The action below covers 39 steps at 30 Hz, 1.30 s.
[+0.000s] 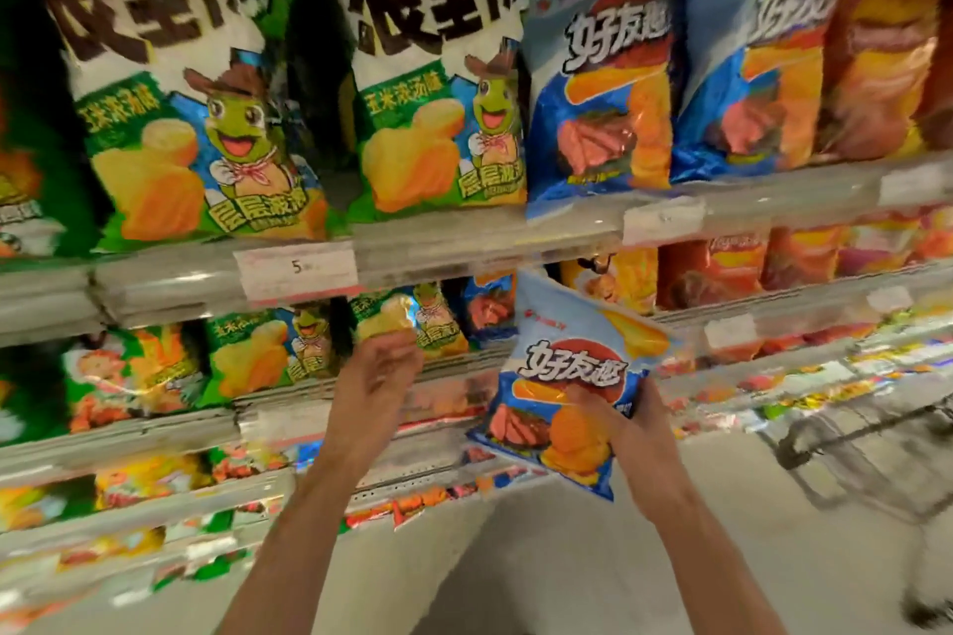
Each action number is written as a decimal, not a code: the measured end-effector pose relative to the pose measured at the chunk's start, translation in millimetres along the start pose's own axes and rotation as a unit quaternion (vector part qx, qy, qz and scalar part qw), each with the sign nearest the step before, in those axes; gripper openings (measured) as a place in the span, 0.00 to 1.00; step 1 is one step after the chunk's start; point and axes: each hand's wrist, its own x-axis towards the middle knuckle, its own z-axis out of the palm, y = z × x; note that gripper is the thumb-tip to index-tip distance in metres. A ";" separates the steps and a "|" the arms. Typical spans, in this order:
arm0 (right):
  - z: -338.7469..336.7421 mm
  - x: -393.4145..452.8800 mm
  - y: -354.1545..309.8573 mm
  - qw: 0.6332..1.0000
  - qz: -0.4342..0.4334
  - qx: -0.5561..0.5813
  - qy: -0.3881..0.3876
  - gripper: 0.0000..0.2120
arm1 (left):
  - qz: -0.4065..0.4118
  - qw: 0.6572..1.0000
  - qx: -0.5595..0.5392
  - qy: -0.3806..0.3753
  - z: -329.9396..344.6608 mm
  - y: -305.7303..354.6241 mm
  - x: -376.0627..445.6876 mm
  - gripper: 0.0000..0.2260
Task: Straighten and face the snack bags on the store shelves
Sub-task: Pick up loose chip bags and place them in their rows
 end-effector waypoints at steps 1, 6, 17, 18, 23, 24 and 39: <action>-6.3 6.4 2.0 1.000 0.006 0.001 -0.012 0.32 | 0.004 1.000 0.009 0.015 7.0 -0.3 -3.1 0.07; -20.7 28.0 7.1 0.996 0.037 0.004 -0.077 0.24 | 0.027 0.994 0.084 0.072 26.5 -3.7 -12.3 0.07; -16.0 52.2 0.2 0.993 0.045 -0.021 -0.107 0.22 | 0.112 0.917 0.369 0.105 28.2 -27.1 21.6 0.23; -15.2 53.3 1.0 0.993 0.046 -0.023 -0.107 0.22 | 0.114 0.907 0.394 0.097 31.5 -27.8 21.9 0.25; -19.9 55.9 -0.3 0.994 0.047 -0.040 -0.092 0.21 | 0.139 0.868 0.468 0.090 26.3 -41.8 30.6 0.29; -22.8 56.6 -1.0 0.994 0.044 -0.039 -0.089 0.21 | 0.142 0.862 0.478 0.088 23.3 -43.1 30.8 0.30; -130.5 90.3 -15.4 0.998 0.008 -0.050 -0.035 0.29 | 0.169 0.936 0.309 0.001 168.8 2.4 46.8 0.17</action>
